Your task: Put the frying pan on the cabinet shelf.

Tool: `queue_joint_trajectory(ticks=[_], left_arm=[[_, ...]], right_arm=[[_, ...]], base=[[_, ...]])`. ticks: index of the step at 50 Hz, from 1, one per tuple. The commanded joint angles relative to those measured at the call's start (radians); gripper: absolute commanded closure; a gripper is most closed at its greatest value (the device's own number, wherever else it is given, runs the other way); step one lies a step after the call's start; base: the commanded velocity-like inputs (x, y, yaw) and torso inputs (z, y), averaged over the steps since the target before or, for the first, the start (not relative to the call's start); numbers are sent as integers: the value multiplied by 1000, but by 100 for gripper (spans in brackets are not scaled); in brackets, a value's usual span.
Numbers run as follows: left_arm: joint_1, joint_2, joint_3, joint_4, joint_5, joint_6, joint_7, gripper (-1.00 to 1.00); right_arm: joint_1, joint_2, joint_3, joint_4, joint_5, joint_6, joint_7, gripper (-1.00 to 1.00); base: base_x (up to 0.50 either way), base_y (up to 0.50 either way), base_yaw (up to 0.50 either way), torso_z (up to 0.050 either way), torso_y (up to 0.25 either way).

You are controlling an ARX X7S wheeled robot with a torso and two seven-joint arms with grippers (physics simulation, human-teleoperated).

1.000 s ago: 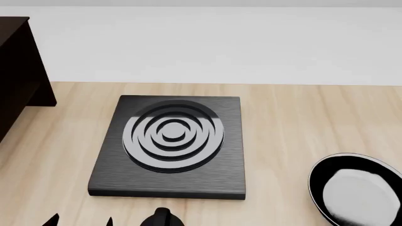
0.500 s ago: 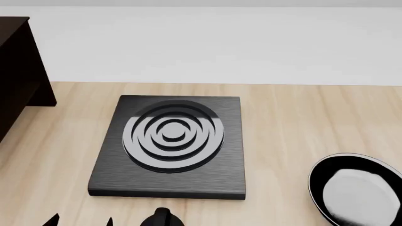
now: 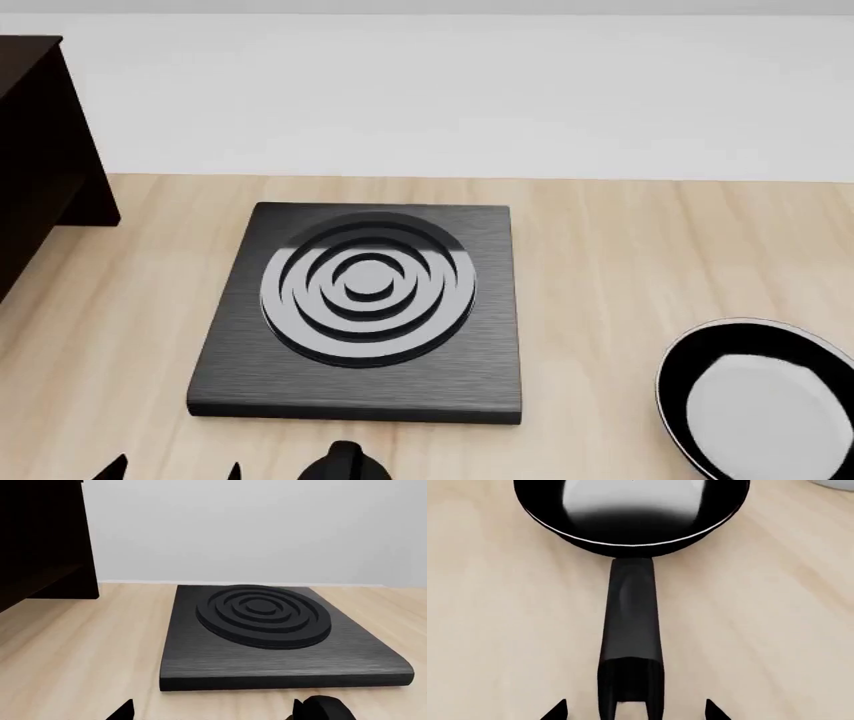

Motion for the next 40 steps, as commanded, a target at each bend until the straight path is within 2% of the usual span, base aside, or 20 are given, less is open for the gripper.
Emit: queue_joint_trajectory(ticks=[1,4,5,20,40], left_arm=[[0,-4,5,3,-4,-1,-5,-100],[-2,-4,6,2,-5,-2,-6,-100],[-2,-5,7,1,-4,-1,-6,-100],[-1,-10,13,10,-11,-6,-12,-100],[-3,-16,21,17,-20,-13,-19,-100]], right_arm=[[9,2,-4,51,6,-22,-15,-100],[6,7,-10,37,3,-23,-13,-100],[5,9,-14,26,1,-20,-10,100],[13,32,-42,-71,-9,9,19,100],[48,63,-45,-350,50,190,96,100]], base=[[0,-3,0,0,0],[5,-2,1,0,0],[11,0,3,0,0],[0,0,0,0,0],[0,0,0,0,1]])
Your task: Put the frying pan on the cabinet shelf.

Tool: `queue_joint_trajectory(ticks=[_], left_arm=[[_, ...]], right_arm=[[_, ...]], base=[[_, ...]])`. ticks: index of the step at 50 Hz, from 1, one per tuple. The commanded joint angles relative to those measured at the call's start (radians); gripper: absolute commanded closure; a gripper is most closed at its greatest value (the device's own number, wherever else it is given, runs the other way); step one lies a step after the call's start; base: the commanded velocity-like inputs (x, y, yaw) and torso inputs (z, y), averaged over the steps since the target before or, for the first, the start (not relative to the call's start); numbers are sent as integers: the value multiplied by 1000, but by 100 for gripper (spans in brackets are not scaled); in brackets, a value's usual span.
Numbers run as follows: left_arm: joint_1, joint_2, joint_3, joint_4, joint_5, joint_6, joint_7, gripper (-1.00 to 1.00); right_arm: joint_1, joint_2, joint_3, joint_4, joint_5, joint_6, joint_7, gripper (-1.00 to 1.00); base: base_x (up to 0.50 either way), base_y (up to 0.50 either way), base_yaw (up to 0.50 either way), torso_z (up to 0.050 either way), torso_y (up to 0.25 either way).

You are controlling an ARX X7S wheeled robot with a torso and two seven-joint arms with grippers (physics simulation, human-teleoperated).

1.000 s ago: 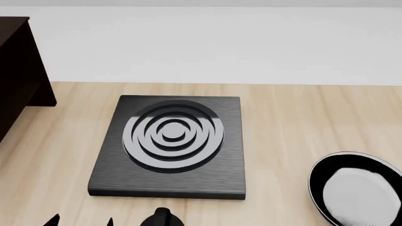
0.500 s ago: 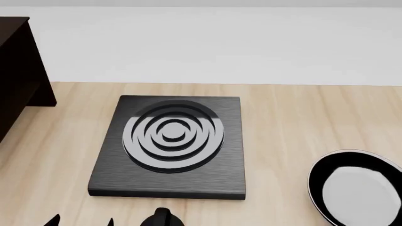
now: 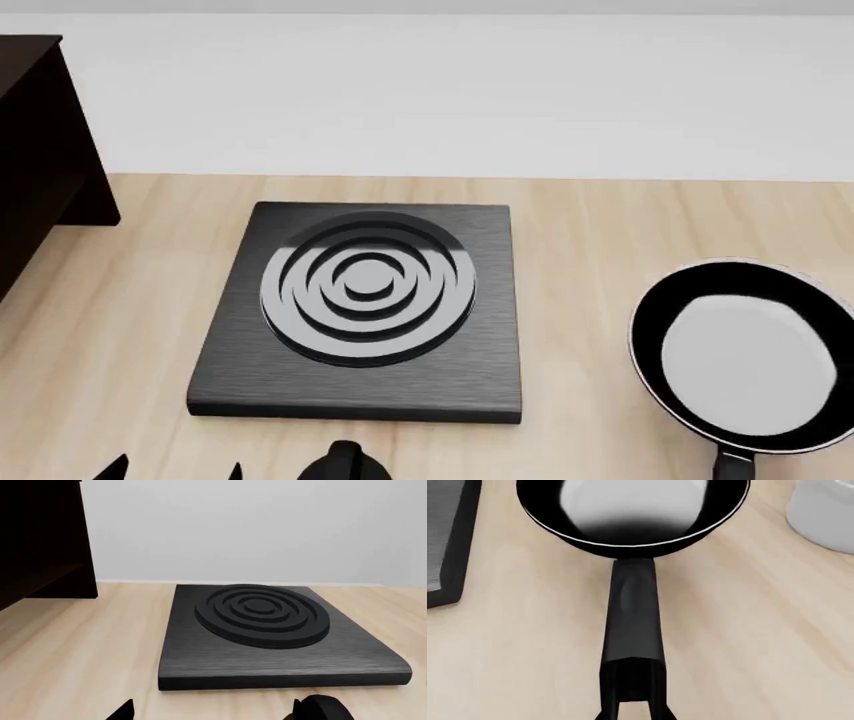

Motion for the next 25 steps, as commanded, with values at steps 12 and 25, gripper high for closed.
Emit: queue_joint_trajectory(ticks=[12,25], left_arm=[[-5,-3,6,-19,-10,11,-1,-100],[1,4,-29,-25,-84,27,9,-100]], right_arm=[[71,42,-24,-239,10,143,20,100],[169,90,-113,-342,48,246,3,100]], base=[[0,0,0,0,2],[0,0,0,0,2]])
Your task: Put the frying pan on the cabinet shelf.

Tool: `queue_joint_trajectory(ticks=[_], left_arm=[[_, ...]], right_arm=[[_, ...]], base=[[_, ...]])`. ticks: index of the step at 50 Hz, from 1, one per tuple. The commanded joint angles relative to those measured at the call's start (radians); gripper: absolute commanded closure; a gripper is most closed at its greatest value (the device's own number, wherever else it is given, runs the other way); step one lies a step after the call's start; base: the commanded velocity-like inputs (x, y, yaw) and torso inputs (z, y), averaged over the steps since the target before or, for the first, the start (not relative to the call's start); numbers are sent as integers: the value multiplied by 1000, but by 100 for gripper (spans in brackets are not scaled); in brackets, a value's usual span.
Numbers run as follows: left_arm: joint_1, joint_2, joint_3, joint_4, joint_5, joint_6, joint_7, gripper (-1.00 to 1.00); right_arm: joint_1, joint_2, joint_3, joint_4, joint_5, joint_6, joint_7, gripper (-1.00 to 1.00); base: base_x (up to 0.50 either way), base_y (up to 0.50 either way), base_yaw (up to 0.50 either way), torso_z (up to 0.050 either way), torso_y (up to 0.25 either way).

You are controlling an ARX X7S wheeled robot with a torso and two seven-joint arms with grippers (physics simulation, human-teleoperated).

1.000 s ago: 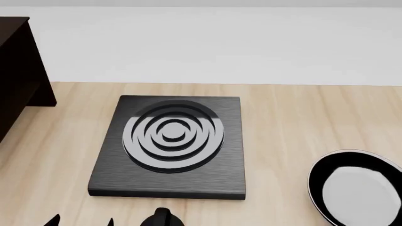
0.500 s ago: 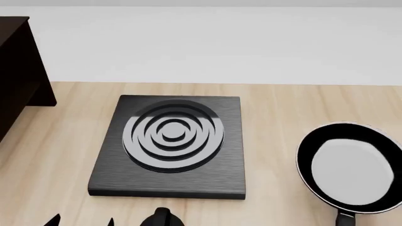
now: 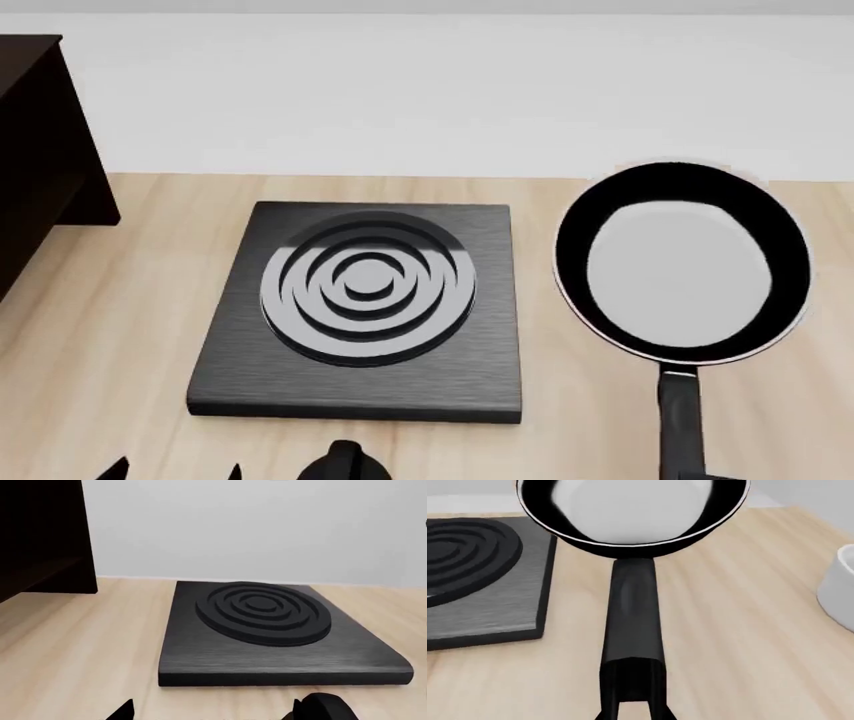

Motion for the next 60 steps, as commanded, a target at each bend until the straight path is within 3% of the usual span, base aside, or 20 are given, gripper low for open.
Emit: queue_joint_trajectory(ticks=[1,7,12,19,23,37,42,60], left_arm=[[12,-4,-35,14,-62,1,-1,-100],[9,-15,-60,97,-196,-79,27,-100],[-46,-81,-58,225,-221,-213,-13,-100],[-225,-140,-54,326,-341,-453,-37,-100],[-322,-147,-49,319,-378,-520,-26,-100],[-496,-156,-61,290,-557,-712,5,-100],[-524,-125,-115,293,-674,-738,9,-100],[-567,-71,-131,354,-952,-891,-64,-100]], right_arm=[[112,30,-30,-115,1,78,-30,100],[203,26,-32,-169,54,169,-22,100],[270,17,-53,-194,91,228,-22,100],[352,8,-85,-234,147,301,-34,100],[369,12,-91,-245,163,308,-43,100],[351,100,-261,-227,78,152,-117,100],[347,103,-307,-217,54,118,-123,100],[351,85,-338,-205,51,92,-119,100]], base=[[0,0,0,0,0],[0,0,0,0,2],[0,0,0,3,2],[0,0,0,0,3],[0,0,0,0,0],[0,0,0,0,2],[0,0,0,2,2],[0,0,0,0,2]])
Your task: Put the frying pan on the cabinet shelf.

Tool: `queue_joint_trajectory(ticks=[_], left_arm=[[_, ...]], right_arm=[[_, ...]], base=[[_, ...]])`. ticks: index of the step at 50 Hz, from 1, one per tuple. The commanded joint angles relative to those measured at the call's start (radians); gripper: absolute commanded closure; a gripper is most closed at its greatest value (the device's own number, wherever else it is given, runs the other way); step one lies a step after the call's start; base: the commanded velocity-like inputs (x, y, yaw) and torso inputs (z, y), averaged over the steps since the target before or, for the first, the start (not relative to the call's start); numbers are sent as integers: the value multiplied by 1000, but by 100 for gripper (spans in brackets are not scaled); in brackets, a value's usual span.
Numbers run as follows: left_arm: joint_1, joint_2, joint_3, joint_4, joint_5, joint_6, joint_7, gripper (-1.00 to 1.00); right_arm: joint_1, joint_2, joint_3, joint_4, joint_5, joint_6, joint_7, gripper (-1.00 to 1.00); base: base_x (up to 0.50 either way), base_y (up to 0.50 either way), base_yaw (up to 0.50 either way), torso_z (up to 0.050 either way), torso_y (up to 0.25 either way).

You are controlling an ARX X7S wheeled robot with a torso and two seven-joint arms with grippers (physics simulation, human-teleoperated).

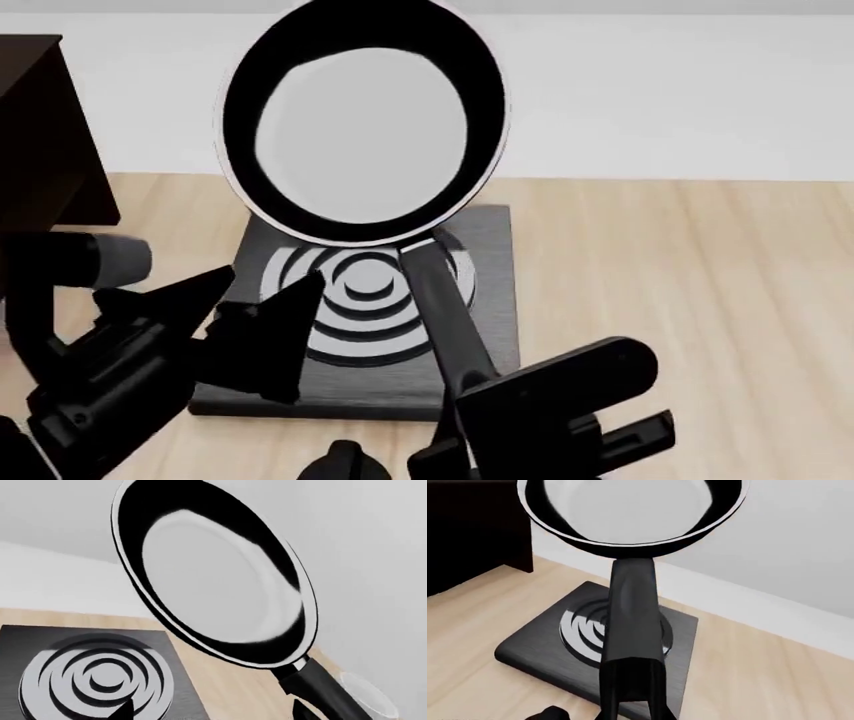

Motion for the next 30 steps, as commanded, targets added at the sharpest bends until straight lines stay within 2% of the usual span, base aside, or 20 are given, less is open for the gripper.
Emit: queue_joint_trajectory(ticks=[1,10,16,22,30], left_arm=[[-23,30,-17,38,-176,-91,-47,-100],[-4,50,-28,48,-252,-95,-53,-100],[-4,94,-68,47,-415,-93,-101,-100],[-7,111,-66,-7,-438,-86,-124,-100],[-21,138,-58,-67,-428,-63,-87,-100]], right_arm=[[26,-9,0,-21,-65,-20,-17,100],[28,-7,-8,-21,-66,-27,-14,100],[31,-7,-13,-25,-64,-27,-11,100],[31,-2,-18,-30,-63,-29,-11,100],[32,1,-23,-29,-62,-32,-9,100]], base=[[0,0,0,10,0],[0,0,0,0,1],[0,0,0,0,2],[0,0,0,2,2],[0,0,0,0,3]])
